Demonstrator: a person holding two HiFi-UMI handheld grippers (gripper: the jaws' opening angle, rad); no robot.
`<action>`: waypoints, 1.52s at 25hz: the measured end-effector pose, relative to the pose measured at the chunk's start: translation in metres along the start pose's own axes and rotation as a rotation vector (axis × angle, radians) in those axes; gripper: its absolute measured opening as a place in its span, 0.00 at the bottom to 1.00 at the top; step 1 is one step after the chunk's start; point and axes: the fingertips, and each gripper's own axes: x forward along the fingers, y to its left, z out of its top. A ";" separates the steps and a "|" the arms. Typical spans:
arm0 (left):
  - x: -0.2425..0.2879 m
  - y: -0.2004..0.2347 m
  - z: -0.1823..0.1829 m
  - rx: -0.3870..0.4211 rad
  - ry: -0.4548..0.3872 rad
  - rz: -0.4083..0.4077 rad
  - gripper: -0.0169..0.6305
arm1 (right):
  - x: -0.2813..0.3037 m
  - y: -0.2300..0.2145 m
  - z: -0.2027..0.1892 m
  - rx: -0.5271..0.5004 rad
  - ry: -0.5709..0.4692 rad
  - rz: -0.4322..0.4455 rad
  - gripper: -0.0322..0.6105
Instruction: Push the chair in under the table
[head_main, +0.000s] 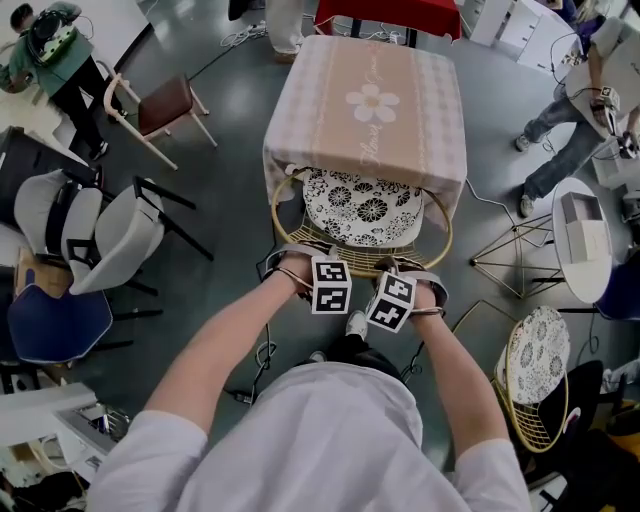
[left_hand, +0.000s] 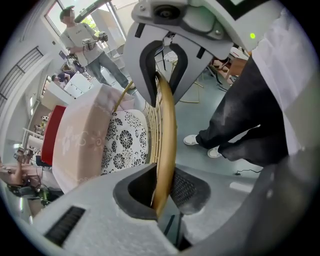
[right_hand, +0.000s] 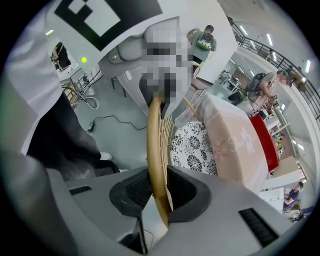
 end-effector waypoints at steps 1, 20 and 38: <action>0.000 0.000 0.000 0.003 -0.002 -0.002 0.10 | 0.000 0.000 0.000 -0.003 -0.006 0.005 0.13; -0.021 0.004 0.000 -0.100 -0.051 0.163 0.15 | -0.014 -0.004 -0.004 0.189 -0.010 -0.128 0.20; -0.115 0.009 0.032 -0.596 -0.478 0.284 0.19 | -0.086 -0.007 0.015 0.687 -0.275 -0.276 0.15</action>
